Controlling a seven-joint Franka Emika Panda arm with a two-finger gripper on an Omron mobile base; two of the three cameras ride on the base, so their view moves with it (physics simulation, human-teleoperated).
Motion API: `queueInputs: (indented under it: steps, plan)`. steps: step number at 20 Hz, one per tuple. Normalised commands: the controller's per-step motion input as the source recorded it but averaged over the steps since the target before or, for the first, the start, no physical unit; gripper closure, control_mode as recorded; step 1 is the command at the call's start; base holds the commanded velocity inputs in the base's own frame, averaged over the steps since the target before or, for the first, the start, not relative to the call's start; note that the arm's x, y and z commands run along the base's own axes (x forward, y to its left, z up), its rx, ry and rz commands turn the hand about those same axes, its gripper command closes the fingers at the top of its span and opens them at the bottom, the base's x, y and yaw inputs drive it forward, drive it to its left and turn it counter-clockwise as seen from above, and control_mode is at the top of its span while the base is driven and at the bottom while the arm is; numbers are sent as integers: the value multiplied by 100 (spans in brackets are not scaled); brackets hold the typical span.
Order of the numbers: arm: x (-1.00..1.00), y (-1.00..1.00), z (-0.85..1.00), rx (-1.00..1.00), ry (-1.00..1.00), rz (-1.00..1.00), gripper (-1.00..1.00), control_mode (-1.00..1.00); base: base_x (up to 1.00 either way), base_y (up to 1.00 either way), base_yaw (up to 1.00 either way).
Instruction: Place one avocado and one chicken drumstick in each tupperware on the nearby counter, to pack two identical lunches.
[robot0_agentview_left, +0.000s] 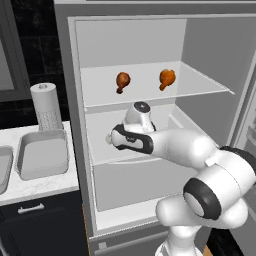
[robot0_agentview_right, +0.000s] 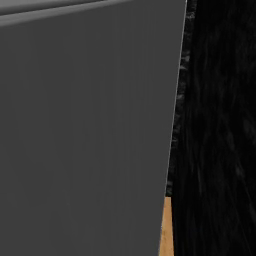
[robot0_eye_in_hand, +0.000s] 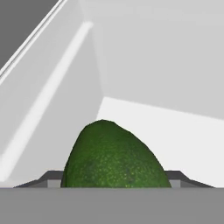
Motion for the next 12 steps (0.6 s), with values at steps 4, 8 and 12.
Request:
queueInputs:
  steps: [4, 8, 12]
  plan:
    - [-100, -6, 23, 8, -15, -1, 100, -100, 0, 0, 0]
    - [-100, -19, 82, 17, -5, -5, 100, -100, 0, 0, 0]
    - [-100, -28, 100, 20, 2, -11, 100, -100, 0, 0, 0]
